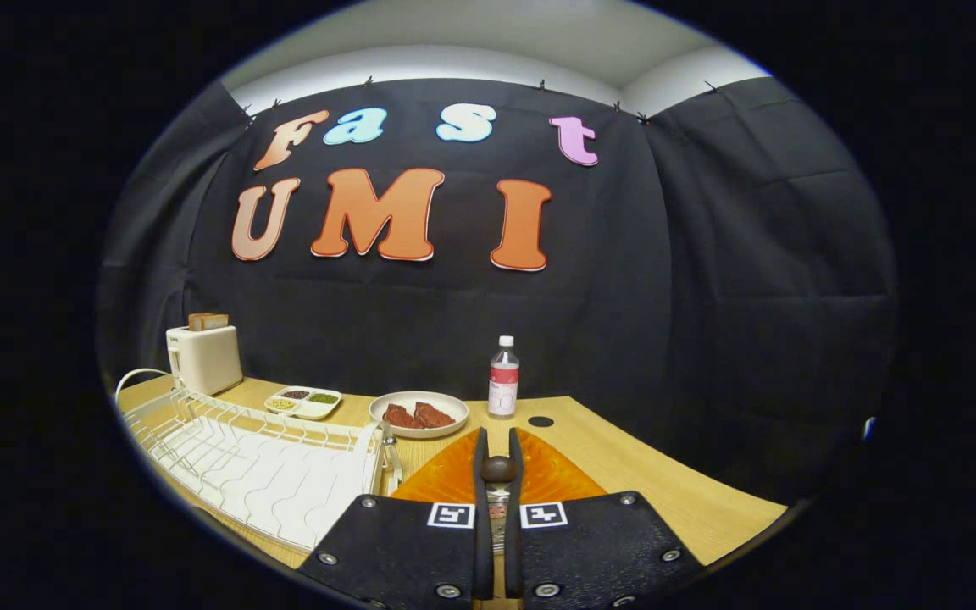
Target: Take the plate from the dish rack, then take the spoon from the basket and place it into the plate.
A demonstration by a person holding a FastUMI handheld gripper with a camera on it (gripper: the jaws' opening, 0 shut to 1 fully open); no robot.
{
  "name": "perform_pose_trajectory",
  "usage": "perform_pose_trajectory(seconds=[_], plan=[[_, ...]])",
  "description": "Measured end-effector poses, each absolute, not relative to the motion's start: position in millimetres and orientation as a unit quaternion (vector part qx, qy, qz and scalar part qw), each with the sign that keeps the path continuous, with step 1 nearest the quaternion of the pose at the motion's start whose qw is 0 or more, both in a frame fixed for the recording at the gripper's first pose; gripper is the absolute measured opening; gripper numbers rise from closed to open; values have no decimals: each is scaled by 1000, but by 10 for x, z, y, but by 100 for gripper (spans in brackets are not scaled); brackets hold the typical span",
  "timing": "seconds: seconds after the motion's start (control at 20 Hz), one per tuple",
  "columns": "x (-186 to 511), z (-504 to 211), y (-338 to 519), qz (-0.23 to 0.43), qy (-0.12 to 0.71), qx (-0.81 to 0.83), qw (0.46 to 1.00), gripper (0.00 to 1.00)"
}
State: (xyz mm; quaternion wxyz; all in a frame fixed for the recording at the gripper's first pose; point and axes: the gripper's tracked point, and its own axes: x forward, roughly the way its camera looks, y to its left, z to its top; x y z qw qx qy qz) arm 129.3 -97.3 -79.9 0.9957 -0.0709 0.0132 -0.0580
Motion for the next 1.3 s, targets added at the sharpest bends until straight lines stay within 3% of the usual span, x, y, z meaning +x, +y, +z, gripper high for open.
perform_pose_trajectory(seconds=[0.55, 1.3], plan=[[451, -195, -483, -16, -20, -67, 997, 5], [-523, -909, 1063, 134, 30, -25, 990, 5]])
